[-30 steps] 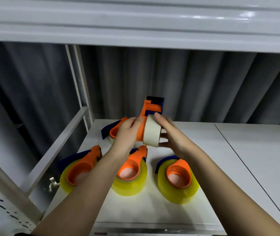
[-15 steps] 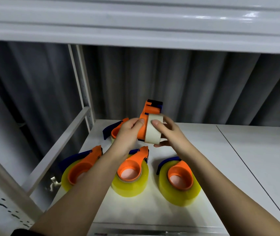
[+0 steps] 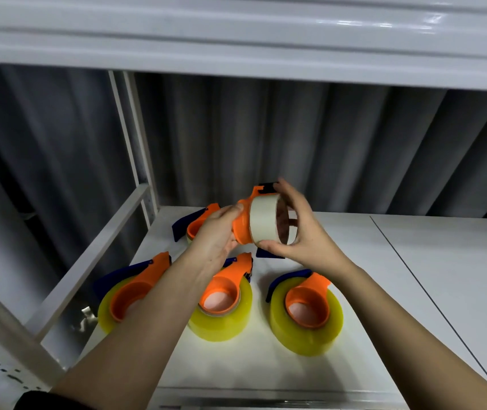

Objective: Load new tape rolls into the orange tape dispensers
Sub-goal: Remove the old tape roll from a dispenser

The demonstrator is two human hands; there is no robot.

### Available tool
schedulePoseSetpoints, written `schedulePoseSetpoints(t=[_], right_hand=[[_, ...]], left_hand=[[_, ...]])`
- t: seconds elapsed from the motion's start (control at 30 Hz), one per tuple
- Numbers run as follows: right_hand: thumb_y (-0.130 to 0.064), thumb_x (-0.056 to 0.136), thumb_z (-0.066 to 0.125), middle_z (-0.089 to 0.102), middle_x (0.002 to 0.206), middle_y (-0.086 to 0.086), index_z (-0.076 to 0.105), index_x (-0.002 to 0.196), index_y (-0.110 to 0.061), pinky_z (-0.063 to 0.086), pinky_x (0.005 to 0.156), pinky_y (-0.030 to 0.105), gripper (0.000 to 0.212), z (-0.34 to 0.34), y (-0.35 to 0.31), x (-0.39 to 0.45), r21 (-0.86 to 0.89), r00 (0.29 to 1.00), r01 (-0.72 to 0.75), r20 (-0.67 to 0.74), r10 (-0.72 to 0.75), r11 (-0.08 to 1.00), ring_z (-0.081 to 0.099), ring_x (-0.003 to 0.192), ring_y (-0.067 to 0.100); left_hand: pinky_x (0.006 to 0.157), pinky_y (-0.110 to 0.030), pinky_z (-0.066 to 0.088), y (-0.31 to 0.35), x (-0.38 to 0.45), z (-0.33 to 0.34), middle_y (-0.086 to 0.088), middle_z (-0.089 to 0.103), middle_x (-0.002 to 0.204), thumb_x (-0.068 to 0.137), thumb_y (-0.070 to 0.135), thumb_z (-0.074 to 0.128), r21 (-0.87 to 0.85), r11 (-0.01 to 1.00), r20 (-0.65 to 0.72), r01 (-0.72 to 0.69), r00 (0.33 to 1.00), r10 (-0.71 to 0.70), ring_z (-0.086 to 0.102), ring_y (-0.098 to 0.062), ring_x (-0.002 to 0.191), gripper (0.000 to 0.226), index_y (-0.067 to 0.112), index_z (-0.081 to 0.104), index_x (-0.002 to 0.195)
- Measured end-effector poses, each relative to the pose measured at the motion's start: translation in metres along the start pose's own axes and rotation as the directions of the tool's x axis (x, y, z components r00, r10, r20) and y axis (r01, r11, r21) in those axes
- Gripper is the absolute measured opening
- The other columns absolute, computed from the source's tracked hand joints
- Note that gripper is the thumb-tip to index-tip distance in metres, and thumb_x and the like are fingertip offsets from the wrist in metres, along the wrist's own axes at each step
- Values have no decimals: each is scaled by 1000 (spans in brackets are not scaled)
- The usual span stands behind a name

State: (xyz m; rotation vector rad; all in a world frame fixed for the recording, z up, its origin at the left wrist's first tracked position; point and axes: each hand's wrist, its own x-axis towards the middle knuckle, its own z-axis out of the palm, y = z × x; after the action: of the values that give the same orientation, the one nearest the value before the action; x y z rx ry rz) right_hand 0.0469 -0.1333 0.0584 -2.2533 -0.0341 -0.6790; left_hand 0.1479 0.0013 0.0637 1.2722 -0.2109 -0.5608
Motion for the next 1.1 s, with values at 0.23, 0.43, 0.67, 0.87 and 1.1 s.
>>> schedulePoseSetpoints(t=[0.23, 0.43, 0.67, 0.87, 1.1], right_hand=[[-59, 82, 54, 59, 121, 18, 51, 126, -26, 60, 72, 38, 55, -4, -4, 5, 644, 751, -637, 397, 528, 423, 68, 99, 34], [-28, 85, 70, 55, 117, -4, 43, 130, -25, 56, 69, 23, 52, 3, 3, 1, 430, 939, -327, 52, 339, 841, 63, 100, 16], [-46, 71, 76, 38, 123, -14, 35, 133, -50, 48, 92, 24, 74, -2, 17, -2, 38, 987, -151, -41, 153, 988, 48, 110, 3], [-38, 70, 80, 38, 138, -5, 27, 146, -31, 50, 94, 33, 93, -30, 26, -7, -410, 999, 28, -23, -41, 912, 47, 119, 12], [-51, 70, 76, 39, 140, 1, 33, 139, -23, 54, 86, 34, 86, -45, 67, 6, -345, 929, -370, -148, 340, 862, 52, 114, 19]], left_hand=[[64, 1, 42, -4, -15, 5, 11, 61, 90, 100, 24, 42, 323, 879, 176, -350, 935, 308, 56, 5, 80, 15, 25, 56, 104], [88, -31, 51, -4, -6, 2, 2, 66, 90, 98, 27, 48, 276, 929, 75, -249, 969, 237, 64, -17, 92, 16, 30, 61, 88], [98, -44, 48, -8, 18, 5, -6, 67, 98, 97, 27, 51, 124, 992, -29, -28, 999, 32, 63, -25, 99, 27, 13, 59, 119], [65, -33, 49, -10, 40, 6, -10, 65, 87, 98, 25, 49, -67, 983, -147, 173, 972, -182, 61, -26, 78, 28, 6, 58, 116], [63, -29, 52, -10, 58, 15, 2, 69, 57, 96, 27, 53, 69, 980, -90, 185, 980, -178, 62, -19, 71, 20, 11, 65, 92]])
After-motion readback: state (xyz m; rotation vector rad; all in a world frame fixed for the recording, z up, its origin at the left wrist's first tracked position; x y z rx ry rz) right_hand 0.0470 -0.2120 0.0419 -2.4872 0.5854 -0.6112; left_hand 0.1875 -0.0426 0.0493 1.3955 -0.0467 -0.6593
